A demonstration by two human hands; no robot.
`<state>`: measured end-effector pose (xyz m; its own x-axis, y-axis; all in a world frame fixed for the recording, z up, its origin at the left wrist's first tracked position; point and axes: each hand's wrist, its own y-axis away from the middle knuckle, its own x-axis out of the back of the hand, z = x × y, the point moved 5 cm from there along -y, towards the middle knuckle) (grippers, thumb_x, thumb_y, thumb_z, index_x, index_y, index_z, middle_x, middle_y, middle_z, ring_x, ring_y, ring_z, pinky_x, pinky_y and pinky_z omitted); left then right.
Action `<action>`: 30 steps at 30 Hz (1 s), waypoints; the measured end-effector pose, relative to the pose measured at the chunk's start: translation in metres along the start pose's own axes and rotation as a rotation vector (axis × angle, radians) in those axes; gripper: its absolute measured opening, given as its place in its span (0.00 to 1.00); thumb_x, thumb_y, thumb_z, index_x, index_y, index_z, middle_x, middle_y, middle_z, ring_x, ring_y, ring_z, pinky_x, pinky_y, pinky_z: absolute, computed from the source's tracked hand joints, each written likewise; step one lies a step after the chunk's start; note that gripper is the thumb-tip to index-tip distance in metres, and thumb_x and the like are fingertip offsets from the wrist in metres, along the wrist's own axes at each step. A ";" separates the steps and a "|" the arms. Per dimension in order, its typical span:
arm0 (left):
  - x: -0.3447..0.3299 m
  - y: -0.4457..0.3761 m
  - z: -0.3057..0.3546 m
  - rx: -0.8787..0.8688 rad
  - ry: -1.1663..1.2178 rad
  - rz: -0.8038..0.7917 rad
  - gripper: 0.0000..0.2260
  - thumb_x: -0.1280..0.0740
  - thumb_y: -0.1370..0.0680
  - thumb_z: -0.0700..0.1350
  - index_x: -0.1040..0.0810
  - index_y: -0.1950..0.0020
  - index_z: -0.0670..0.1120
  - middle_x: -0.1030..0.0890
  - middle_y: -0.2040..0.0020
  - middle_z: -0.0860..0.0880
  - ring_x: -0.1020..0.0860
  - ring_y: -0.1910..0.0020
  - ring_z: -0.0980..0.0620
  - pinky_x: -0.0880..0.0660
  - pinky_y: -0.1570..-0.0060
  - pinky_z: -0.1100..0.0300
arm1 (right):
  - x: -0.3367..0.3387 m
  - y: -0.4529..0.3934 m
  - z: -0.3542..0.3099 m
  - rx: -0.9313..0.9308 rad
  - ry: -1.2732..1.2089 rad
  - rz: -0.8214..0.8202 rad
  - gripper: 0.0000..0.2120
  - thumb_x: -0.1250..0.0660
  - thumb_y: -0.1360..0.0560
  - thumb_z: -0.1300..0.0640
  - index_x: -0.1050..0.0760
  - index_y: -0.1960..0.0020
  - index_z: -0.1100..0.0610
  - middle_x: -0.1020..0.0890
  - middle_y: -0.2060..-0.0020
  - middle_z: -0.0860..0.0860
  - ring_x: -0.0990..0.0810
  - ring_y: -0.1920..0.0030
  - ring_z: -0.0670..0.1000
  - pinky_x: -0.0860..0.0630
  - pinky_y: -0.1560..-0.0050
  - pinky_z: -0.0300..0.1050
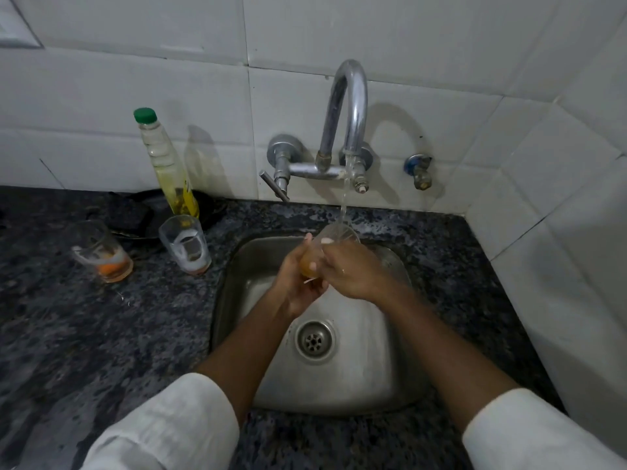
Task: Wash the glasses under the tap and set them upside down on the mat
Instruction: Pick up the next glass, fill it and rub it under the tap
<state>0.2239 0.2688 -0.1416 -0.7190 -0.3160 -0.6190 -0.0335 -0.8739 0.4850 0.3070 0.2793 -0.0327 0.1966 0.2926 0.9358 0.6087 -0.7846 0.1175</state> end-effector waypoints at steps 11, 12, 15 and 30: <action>0.006 -0.006 0.006 -0.016 -0.003 -0.057 0.26 0.35 0.21 0.56 0.24 0.34 0.36 0.19 0.43 0.38 0.20 0.46 0.44 0.21 0.46 0.52 | -0.031 -0.012 0.021 -0.052 -0.151 0.035 0.12 0.42 0.22 0.51 0.21 0.47 0.54 0.19 0.52 0.54 0.20 0.50 0.55 0.22 0.51 0.55; 0.006 -0.004 0.003 -0.045 0.093 -0.088 0.24 0.36 0.20 0.54 0.24 0.36 0.36 0.19 0.43 0.38 0.20 0.44 0.43 0.22 0.44 0.52 | -0.028 -0.016 0.017 -0.116 -0.402 0.222 0.12 0.40 0.22 0.54 0.20 0.52 0.58 0.19 0.58 0.56 0.19 0.55 0.55 0.21 0.53 0.55; 0.003 -0.007 0.006 -0.093 0.299 -0.125 0.16 0.34 0.23 0.48 0.21 0.43 0.37 0.18 0.50 0.39 0.17 0.52 0.45 0.20 0.50 0.54 | -0.028 -0.012 0.003 -0.113 -0.615 0.335 0.11 0.40 0.21 0.56 0.22 0.50 0.62 0.19 0.60 0.58 0.20 0.59 0.53 0.24 0.57 0.52; 0.011 -0.009 0.005 -0.049 -0.117 -0.075 0.31 0.31 0.25 0.54 0.30 0.30 0.36 0.18 0.45 0.38 0.17 0.51 0.44 0.17 0.56 0.51 | -0.051 -0.003 0.028 0.014 -0.091 0.030 0.11 0.44 0.20 0.53 0.26 0.43 0.53 0.18 0.54 0.55 0.19 0.54 0.58 0.22 0.57 0.53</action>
<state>0.2126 0.2749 -0.1498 -0.7921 -0.2061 -0.5745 -0.0585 -0.9113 0.4076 0.3165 0.2821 -0.0900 0.2831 0.3180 0.9048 0.6118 -0.7865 0.0850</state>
